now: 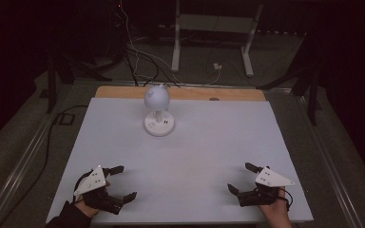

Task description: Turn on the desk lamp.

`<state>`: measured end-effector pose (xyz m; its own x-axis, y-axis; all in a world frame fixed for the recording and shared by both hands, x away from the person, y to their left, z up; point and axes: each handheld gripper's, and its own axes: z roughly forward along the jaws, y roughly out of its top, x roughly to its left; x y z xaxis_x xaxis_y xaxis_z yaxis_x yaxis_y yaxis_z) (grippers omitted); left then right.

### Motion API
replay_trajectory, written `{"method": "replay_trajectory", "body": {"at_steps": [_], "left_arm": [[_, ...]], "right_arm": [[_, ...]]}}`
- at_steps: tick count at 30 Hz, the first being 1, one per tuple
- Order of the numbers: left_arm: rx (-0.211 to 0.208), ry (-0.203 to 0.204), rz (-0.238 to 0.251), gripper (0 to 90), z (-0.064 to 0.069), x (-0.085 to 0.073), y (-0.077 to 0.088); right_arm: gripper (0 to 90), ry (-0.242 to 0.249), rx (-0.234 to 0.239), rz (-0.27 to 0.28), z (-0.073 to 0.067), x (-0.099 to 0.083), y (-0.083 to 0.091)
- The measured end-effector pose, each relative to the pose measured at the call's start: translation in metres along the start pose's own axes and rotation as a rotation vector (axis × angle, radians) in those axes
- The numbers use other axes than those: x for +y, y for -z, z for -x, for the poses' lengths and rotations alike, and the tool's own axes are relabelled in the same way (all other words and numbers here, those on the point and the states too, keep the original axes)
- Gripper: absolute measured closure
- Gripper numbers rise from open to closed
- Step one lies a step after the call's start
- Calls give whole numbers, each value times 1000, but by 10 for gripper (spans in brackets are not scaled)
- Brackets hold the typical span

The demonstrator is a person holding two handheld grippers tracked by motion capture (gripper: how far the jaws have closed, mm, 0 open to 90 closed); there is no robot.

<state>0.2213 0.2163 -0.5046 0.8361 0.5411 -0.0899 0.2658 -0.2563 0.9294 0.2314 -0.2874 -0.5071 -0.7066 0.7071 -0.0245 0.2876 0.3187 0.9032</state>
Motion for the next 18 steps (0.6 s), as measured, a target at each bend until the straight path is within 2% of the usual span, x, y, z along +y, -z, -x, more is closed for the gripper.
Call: {"method": "replay_trajectory", "body": {"at_steps": [18], "left_arm": [[-7, -4, -9, 4, 1, 0, 0]], "right_arm": [[1, 10, -4, 0, -2, 1, 0]]}}
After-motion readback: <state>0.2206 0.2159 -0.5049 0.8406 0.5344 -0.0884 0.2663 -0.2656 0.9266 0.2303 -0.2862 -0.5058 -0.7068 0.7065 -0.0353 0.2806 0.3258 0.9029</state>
